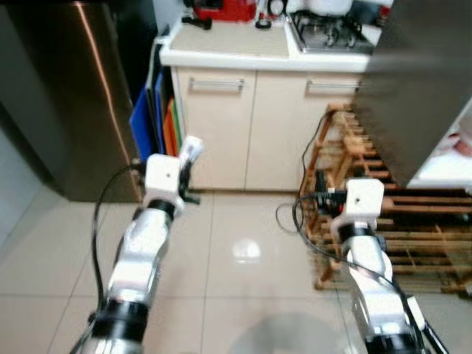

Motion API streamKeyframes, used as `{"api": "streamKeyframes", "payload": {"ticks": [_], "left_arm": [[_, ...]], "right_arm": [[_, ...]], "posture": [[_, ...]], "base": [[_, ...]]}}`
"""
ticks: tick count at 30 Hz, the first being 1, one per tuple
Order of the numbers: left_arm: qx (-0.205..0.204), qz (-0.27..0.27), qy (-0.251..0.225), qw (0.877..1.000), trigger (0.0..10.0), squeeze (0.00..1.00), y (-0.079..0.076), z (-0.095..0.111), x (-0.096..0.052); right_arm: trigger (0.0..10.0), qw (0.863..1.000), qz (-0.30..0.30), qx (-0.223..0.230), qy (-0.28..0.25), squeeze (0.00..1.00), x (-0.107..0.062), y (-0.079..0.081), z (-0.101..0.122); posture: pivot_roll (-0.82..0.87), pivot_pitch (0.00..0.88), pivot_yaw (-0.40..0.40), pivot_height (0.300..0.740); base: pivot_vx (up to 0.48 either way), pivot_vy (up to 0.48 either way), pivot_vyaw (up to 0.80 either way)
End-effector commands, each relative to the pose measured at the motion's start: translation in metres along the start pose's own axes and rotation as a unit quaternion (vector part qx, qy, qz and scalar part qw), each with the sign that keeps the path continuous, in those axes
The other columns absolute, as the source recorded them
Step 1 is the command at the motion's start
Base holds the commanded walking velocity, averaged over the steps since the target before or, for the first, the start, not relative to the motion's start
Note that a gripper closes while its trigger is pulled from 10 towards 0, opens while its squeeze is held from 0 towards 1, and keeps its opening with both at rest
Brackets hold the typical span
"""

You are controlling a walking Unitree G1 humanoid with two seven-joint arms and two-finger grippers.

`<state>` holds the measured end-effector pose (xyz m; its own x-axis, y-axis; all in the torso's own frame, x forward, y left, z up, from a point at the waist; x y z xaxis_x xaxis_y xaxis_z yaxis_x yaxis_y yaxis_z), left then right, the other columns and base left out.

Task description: Restocking fridge

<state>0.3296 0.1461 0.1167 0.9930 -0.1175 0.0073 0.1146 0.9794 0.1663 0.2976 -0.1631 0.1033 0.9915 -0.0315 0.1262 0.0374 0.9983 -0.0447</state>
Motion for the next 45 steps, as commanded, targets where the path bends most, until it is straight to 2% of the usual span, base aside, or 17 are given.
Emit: {"api": "streamKeyframes", "payload": {"ticks": [1, 12, 21, 27, 31, 45], "left_arm": [[0.003, -0.014, -0.008, 1.0, 10.0, 0.0, -0.012, 0.005, 0.002], [0.009, -0.042, -0.029, 0.999, 10.0, 0.0, -0.02, 0.012, 0.001], [0.002, -0.067, -0.054, 0.996, 10.0, 0.0, -0.028, 0.02, -0.004], [-0.001, -0.07, -0.055, 0.996, 10.0, 0.0, -0.029, 0.019, -0.004], [-0.001, -0.067, -0.057, 0.996, 10.0, 0.0, -0.028, 0.02, -0.003], [0.021, -0.079, -0.047, 0.996, 10.0, 0.0, -0.027, 0.018, 0.002]], "right_arm": [[10.0, 1.0, -0.007, -0.006, 0.0, 0.0, -0.003, -0.008, 0.0], [10.0, 1.0, -0.01, -0.007, 0.004, 0.0, -0.002, -0.009, -0.002], [10.0, 1.0, -0.006, -0.008, 0.003, 0.0, -0.002, -0.01, -0.002], [10.0, 1.0, -0.001, -0.012, -0.001, 0.0, 0.0, -0.011, -0.002], [10.0, 1.0, 0.004, -0.015, 0.011, 0.0, 0.0, -0.01, -0.006], [10.0, 1.0, 0.004, -0.007, 0.001, 0.0, -0.002, -0.009, -0.005]], "posture": [[0.13, 0.011, 0.015, 0.74], [0.13, 0.013, 0.024, 0.74], [0.13, 0.007, 0.018, 0.74], [0.13, 0.0, 0.014, 0.74], [0.13, 0.0, 0.014, 0.74], [0.13, 0.0, 0.023, 0.74]], "base": [[0.296, -0.375, 0.0], [0.288, -0.38, 0.0], [0.0, -0.442, 0.0], [0.045, -0.434, 0.0], [0.073, 0.0, 0.0], [0.0, 0.0, -0.52]]}}
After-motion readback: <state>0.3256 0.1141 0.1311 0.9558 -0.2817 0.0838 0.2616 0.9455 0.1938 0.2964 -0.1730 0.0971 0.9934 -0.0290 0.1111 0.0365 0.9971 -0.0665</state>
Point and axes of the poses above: a point about 5 cm out from each wrist's last joint towards the gripper, its own x axis pointing out of the wrist towards the gripper, its own z axis along the axis of the wrist's last joint, y = z × x, the point moved 2 cm from there along x, pointing out of the wrist towards the gripper, and after that the axes turned 4 degrees about x, right-handed, at the moved point
